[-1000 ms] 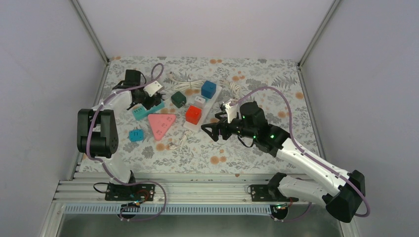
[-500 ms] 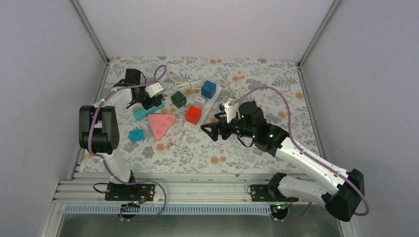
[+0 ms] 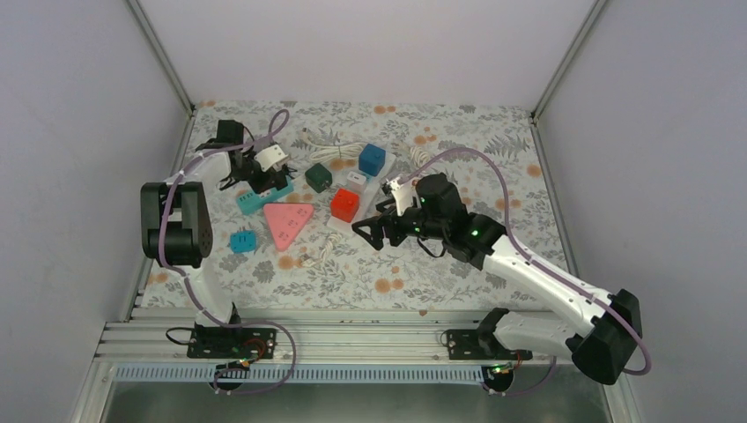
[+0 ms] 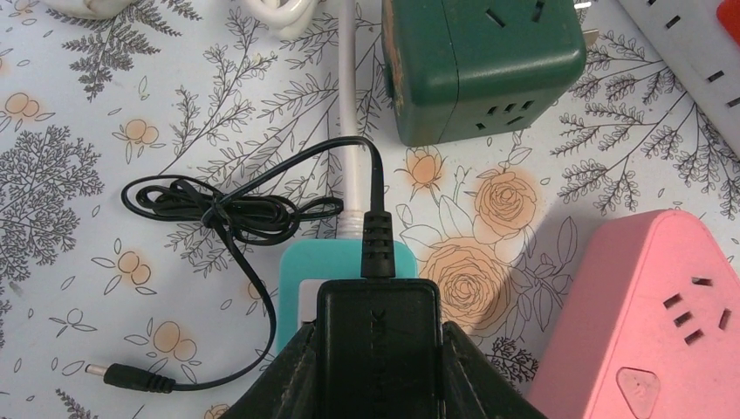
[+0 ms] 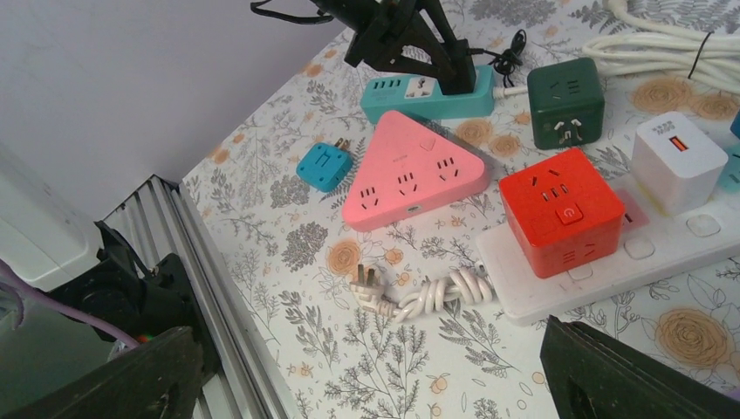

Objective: Insert the plug

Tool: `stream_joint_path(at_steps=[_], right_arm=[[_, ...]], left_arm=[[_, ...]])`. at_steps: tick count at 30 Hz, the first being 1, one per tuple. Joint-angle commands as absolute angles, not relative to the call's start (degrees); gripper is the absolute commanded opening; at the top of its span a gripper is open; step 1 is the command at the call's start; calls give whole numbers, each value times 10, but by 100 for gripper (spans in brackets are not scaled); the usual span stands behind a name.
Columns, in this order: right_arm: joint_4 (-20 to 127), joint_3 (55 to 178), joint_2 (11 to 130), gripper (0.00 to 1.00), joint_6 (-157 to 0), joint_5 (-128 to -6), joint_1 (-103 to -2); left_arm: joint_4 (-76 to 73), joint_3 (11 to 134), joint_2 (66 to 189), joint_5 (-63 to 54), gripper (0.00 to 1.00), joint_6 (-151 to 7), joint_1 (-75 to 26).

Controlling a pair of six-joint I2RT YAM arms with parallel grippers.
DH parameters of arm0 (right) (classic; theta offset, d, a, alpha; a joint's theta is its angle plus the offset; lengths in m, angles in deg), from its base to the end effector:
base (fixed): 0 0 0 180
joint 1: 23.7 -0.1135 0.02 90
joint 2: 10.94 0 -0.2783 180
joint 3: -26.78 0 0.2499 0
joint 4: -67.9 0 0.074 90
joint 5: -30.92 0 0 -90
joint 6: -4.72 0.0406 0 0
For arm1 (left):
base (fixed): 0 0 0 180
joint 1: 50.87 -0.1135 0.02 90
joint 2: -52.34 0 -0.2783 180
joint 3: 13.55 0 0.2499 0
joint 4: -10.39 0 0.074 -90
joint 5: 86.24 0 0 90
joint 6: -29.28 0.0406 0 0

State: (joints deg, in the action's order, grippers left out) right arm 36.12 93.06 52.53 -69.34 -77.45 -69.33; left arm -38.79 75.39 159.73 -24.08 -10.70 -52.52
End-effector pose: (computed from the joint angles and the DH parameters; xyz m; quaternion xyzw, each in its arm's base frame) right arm 0.1613 0.1832 0.3202 -0.2962 0.8013 0.3747 0.3602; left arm 0.3824 -0.0080 0.1984 0.4327 0.8495 -0.1304 0.2723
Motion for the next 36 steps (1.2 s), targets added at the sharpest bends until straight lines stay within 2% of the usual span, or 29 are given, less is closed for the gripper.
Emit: stream_joint_path(at_steps=[1,6,15,19,23,26,30,31,32,33,34,36], right_arm=[[370,954,543,99,-699,-784,-690],[384,957,561,98,-689,-780,-690],[374,964,574,98,-681,-772,-690],[375,965,575,98,-675,-769,-691],[377,967,577,98,-661,-755,-690],[372,972,584,98,-653,-748,-690],[366,976,593,98,-640,-740,-690],[366,977,592,97,-638,-742,-691],[365,979,591,97,-636,-745,-690],[367,979,587,97,-635,-748,-690],[369,979,585,97,-632,-749,-690],[373,975,576,98,-630,-751,-690]], left_arm=[[-344,690,1652,-132,9,-121,-519],[-369,690,1694,-113,7,-130,-518],[-464,784,1784,-122,3,-160,-524],[-448,778,1771,-118,3,-169,-525],[-444,793,1730,-126,9,-195,-525],[-444,818,1691,-184,17,-224,-526],[-422,871,1631,-277,33,-271,-536],[-421,882,1619,-285,45,-276,-537],[-422,894,1612,-288,62,-280,-537],[-431,907,1607,-286,93,-282,-537],[-443,920,1606,-283,99,-281,-537],[-455,931,1597,-272,100,-285,-537]])
